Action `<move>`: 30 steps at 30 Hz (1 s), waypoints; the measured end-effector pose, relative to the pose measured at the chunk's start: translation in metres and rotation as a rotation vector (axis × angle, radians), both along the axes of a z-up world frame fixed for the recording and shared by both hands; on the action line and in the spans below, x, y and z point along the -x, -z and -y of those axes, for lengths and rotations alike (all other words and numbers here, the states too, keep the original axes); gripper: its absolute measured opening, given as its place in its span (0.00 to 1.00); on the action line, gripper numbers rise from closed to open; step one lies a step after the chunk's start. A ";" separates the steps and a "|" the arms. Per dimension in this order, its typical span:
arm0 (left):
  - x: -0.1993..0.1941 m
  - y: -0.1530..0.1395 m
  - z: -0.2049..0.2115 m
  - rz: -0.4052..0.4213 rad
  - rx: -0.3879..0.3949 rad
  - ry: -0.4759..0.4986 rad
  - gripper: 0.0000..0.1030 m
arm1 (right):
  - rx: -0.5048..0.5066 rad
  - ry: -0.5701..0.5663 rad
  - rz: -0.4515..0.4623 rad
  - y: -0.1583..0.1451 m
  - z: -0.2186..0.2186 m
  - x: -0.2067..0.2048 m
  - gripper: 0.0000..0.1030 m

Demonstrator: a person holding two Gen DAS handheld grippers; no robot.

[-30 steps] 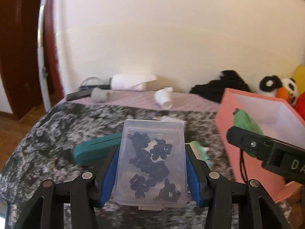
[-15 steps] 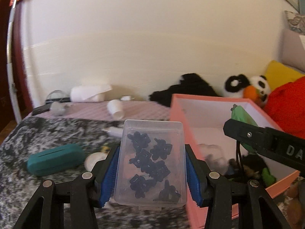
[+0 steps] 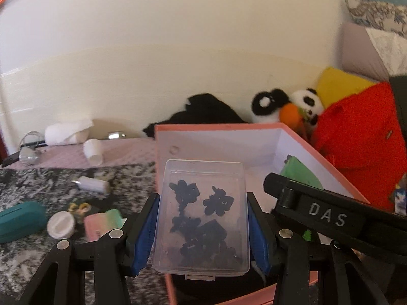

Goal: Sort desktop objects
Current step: 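Carry the clear box and green case over the pink box, then open both tools to drop the items into the pink box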

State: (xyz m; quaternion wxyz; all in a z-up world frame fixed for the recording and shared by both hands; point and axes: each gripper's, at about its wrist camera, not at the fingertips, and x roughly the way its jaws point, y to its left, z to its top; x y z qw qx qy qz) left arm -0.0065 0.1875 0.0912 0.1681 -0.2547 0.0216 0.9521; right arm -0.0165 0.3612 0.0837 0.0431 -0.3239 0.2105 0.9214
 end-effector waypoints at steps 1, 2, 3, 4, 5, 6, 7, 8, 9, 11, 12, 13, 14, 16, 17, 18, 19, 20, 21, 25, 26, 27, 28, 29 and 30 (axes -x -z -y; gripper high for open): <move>0.000 0.003 -0.007 0.000 0.018 0.005 0.53 | -0.005 0.005 0.009 0.002 -0.003 0.001 0.66; 0.001 0.006 -0.012 0.003 0.034 0.010 0.53 | -0.008 0.010 0.019 0.004 -0.005 0.001 0.66; 0.002 0.008 -0.016 0.007 0.044 0.014 0.53 | -0.009 0.015 0.031 0.006 -0.007 0.002 0.67; 0.003 0.011 -0.018 0.014 0.049 0.017 0.53 | -0.009 0.022 0.039 0.008 -0.010 0.002 0.69; 0.004 0.014 -0.020 0.023 0.052 0.016 0.54 | -0.009 0.029 0.043 0.009 -0.012 0.002 0.71; 0.005 0.016 -0.021 0.032 0.055 0.015 0.54 | -0.006 0.037 0.043 0.010 -0.015 0.001 0.76; 0.005 0.018 -0.022 0.041 0.057 0.013 0.55 | 0.000 0.044 0.039 0.009 -0.017 0.000 0.78; 0.006 0.019 -0.023 0.043 0.063 0.007 0.63 | 0.006 0.050 0.034 0.008 -0.017 -0.001 0.78; 0.006 0.020 -0.023 0.042 0.071 -0.002 0.68 | 0.012 0.056 0.030 0.006 -0.018 -0.002 0.79; 0.004 0.020 -0.024 0.035 0.075 -0.011 0.75 | 0.022 0.063 0.024 0.005 -0.018 -0.004 0.81; 0.003 0.020 -0.024 0.035 0.075 -0.010 0.75 | 0.025 0.065 0.025 0.004 -0.017 -0.004 0.82; 0.003 0.020 -0.024 0.035 0.077 -0.009 0.78 | 0.028 0.065 0.027 0.004 -0.016 -0.004 0.82; 0.004 0.020 -0.024 0.036 0.079 -0.009 0.82 | 0.029 0.064 0.030 0.004 -0.015 -0.003 0.82; 0.003 0.020 -0.024 0.034 0.080 -0.015 0.85 | 0.029 0.060 0.036 0.005 -0.012 -0.003 0.82; 0.004 0.020 -0.024 0.035 0.080 -0.016 0.86 | 0.027 0.058 0.037 0.004 -0.010 -0.002 0.82; 0.005 0.020 -0.023 0.036 0.079 -0.017 0.86 | 0.024 0.056 0.038 0.004 -0.008 -0.002 0.82; 0.005 0.020 -0.023 0.038 0.077 -0.016 0.86 | 0.021 0.055 0.039 0.004 -0.007 -0.002 0.82; 0.005 0.019 -0.023 0.040 0.075 -0.015 0.86 | 0.019 0.053 0.040 0.004 -0.005 -0.001 0.82; 0.006 0.019 -0.022 0.041 0.072 -0.015 0.86 | 0.017 0.052 0.040 0.004 -0.004 -0.001 0.82; 0.006 0.019 -0.020 0.048 0.063 -0.013 0.86 | 0.012 0.049 0.044 0.005 0.000 0.001 0.82; 0.007 0.019 -0.019 0.050 0.060 -0.014 0.87 | 0.011 0.049 0.045 0.005 0.001 0.000 0.82; 0.007 0.019 -0.019 0.052 0.058 -0.014 0.86 | 0.010 0.047 0.045 0.005 0.002 0.001 0.82; 0.007 0.020 -0.018 0.055 0.056 -0.015 0.86 | 0.009 0.045 0.045 0.005 0.003 0.001 0.82; 0.008 0.020 -0.017 0.059 0.054 -0.016 0.87 | 0.007 0.044 0.045 0.005 0.004 0.001 0.82; 0.009 0.020 -0.017 0.063 0.052 -0.016 0.87 | 0.006 0.042 0.045 0.004 0.005 0.001 0.82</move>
